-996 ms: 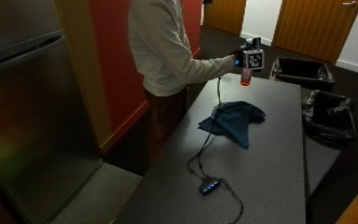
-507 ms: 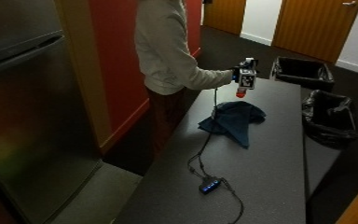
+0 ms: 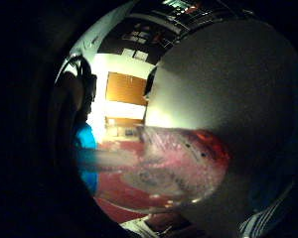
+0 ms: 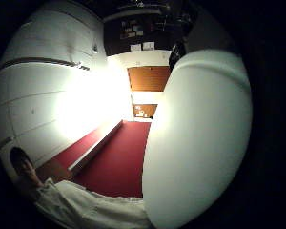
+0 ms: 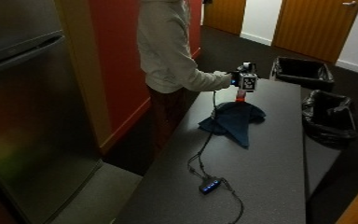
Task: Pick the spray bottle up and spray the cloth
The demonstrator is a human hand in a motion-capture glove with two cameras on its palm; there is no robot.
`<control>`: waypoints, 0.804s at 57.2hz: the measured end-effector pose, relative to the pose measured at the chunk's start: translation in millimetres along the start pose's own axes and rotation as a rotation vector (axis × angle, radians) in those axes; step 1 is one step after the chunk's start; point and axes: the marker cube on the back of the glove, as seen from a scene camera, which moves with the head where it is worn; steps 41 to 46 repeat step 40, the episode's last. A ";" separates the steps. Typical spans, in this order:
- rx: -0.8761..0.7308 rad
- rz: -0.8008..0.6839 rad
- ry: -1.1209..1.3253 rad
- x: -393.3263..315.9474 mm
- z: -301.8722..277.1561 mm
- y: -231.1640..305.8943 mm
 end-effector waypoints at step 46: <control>-0.080 -0.027 0.133 -16.6 -102.5 76.0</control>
